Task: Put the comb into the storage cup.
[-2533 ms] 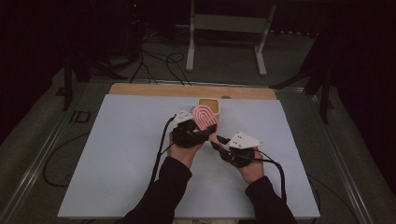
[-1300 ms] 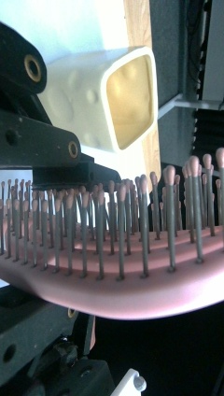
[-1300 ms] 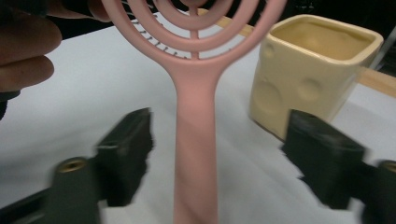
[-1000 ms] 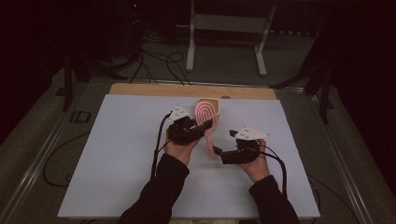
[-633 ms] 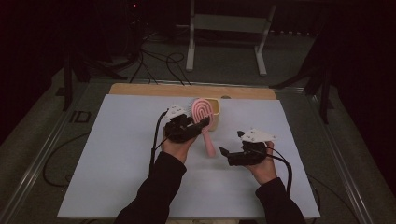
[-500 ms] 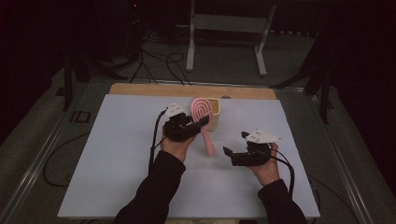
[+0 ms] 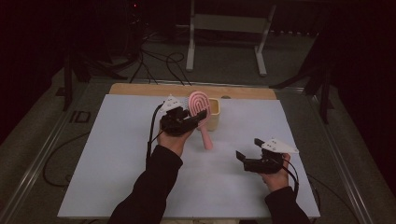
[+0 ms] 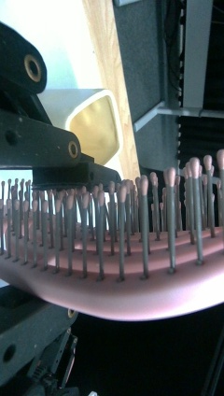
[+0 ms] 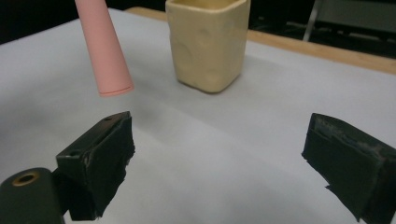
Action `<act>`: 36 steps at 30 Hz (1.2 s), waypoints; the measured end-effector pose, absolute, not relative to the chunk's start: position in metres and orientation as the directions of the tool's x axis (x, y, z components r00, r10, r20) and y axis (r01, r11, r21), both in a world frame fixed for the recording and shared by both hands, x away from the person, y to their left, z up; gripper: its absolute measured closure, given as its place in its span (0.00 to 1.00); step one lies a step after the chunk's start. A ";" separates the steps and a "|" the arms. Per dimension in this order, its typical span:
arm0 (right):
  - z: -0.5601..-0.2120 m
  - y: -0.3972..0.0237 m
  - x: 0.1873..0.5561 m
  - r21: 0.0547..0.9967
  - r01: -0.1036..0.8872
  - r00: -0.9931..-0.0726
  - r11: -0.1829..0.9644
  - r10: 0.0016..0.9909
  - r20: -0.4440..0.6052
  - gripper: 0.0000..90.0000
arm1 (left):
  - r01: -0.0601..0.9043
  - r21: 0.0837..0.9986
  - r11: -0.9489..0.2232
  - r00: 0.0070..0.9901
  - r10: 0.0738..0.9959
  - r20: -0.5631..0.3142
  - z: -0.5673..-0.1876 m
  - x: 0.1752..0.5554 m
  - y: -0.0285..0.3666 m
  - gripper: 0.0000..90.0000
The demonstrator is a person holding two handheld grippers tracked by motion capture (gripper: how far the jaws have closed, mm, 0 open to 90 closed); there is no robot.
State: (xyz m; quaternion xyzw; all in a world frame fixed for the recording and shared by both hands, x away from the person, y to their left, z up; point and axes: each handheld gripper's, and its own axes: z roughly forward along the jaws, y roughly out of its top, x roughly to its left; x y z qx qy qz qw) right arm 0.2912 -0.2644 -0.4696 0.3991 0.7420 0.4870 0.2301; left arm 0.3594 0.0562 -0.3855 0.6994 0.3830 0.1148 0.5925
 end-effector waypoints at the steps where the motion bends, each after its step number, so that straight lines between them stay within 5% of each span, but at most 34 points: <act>1: -0.470 -0.266 0.290 0.908 0.364 -0.580 0.209 0.813 0.045 0.09 | 0.396 0.918 -0.004 0.683 0.669 -0.291 -0.385 0.360 0.057 0.72; 36: -0.487 -0.274 0.266 0.930 0.297 -0.556 0.215 0.831 -0.014 0.10 | 0.340 0.939 -0.046 0.731 0.641 -0.233 -0.363 0.381 0.077 0.72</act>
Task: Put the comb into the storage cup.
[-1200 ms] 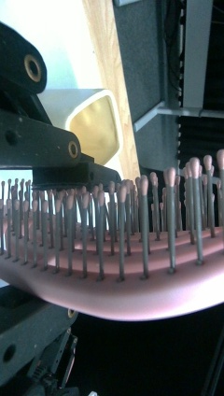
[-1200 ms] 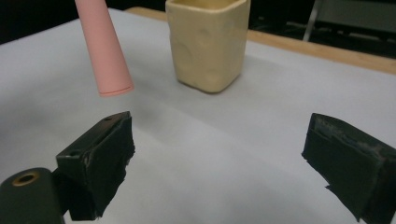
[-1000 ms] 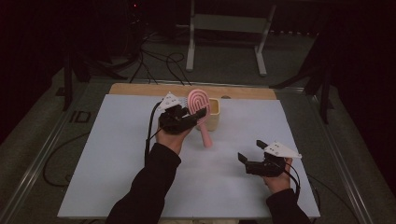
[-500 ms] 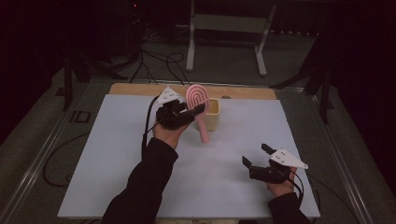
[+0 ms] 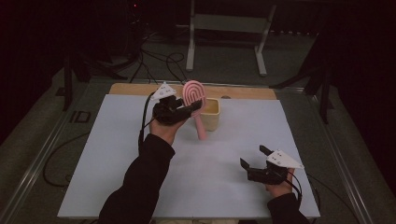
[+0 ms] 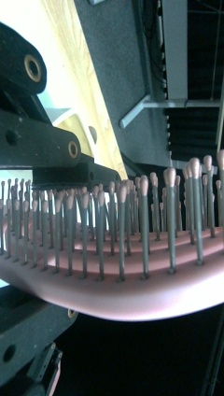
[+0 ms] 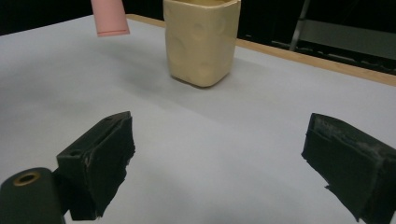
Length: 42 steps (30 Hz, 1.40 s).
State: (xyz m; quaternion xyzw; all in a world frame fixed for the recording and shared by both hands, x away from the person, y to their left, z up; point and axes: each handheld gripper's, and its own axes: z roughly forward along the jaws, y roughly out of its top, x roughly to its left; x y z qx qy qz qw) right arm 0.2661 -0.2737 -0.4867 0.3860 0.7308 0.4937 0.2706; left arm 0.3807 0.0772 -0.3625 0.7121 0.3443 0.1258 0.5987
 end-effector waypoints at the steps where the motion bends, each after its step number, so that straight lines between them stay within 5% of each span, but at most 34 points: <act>1: -0.487 -0.274 0.266 0.931 0.296 -0.555 0.214 0.831 -0.014 0.10 | 0.341 0.939 -0.043 0.730 0.641 -0.236 -0.362 0.382 0.078 0.72; 42: -0.489 -0.275 0.267 0.929 0.312 -0.555 0.199 0.832 0.009 0.10 | 0.295 0.952 -0.087 0.711 0.685 -0.158 -0.328 0.416 0.066 0.72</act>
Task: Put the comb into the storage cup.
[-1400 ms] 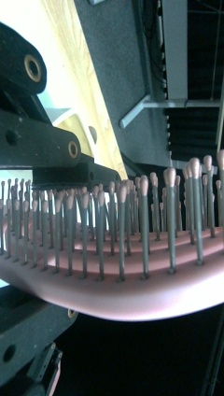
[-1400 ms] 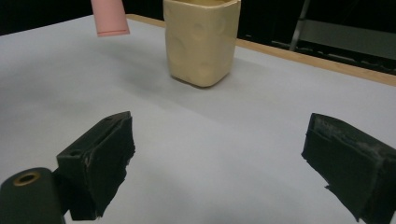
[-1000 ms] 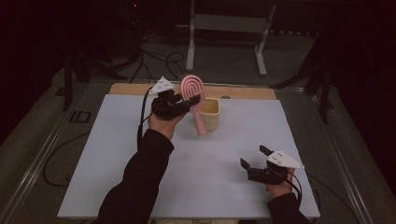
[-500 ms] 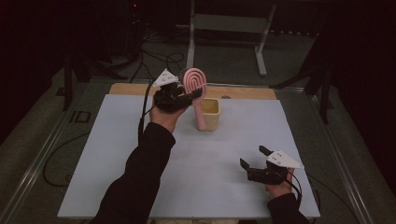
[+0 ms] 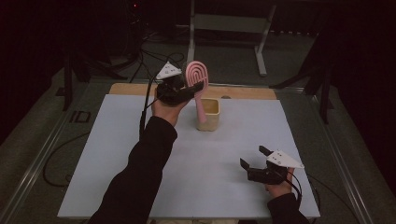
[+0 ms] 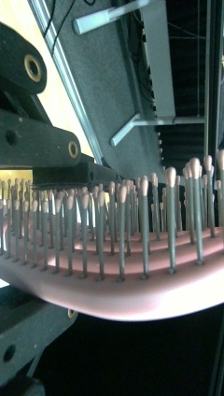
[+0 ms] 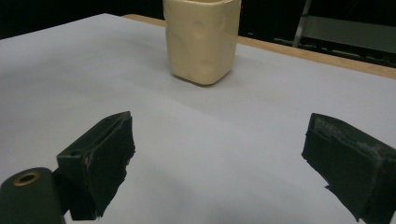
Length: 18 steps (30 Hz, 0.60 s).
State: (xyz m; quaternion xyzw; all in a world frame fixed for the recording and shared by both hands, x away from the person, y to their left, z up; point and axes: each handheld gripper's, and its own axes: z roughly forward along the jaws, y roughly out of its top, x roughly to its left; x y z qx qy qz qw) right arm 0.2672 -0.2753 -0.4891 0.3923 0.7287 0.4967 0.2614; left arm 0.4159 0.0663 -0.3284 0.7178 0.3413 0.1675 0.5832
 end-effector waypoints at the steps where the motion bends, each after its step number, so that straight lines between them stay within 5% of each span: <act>1: -0.489 -0.275 0.267 0.929 0.312 -0.555 0.199 0.832 0.009 0.10 | 0.296 0.951 -0.088 0.710 0.686 -0.157 -0.328 0.417 0.066 0.72; 18: -0.489 -0.276 0.267 0.931 0.310 -0.554 0.190 0.833 0.014 0.10 | 0.297 0.951 -0.081 0.685 0.712 -0.153 -0.325 0.428 0.064 0.72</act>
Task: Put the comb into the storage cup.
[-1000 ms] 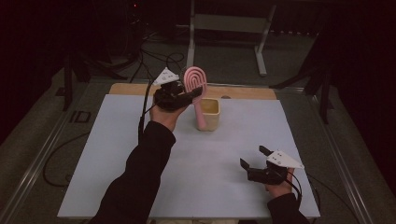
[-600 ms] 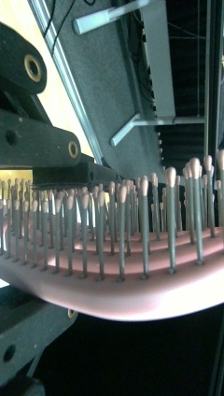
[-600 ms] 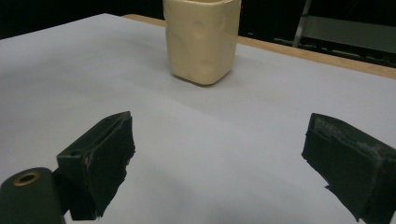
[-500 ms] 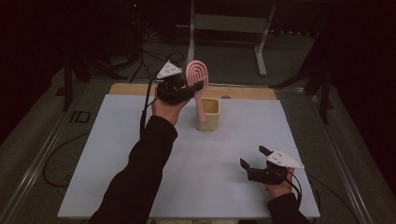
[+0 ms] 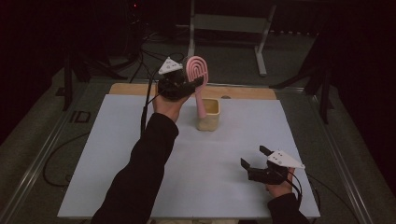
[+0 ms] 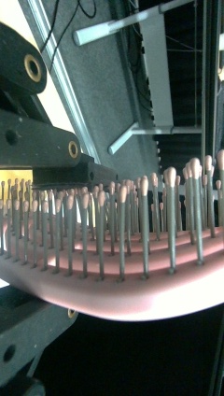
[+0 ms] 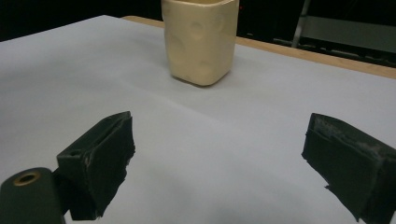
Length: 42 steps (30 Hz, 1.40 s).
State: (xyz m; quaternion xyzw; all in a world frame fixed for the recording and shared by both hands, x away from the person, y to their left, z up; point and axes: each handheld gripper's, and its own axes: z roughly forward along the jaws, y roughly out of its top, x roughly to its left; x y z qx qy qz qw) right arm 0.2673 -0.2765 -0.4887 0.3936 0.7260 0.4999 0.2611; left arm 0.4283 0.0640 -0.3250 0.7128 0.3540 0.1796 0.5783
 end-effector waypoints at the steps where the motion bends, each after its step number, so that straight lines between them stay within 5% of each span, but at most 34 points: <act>1: -0.489 -0.277 0.267 0.931 0.310 -0.553 0.191 0.833 0.013 0.10 | 0.299 0.951 -0.076 0.683 0.714 -0.157 -0.326 0.429 0.064 0.72; 42: -0.488 -0.279 0.268 0.932 0.318 -0.544 0.172 0.839 0.031 0.10 | 0.317 0.948 0.033 0.593 0.773 -0.225 -0.342 0.450 0.050 0.72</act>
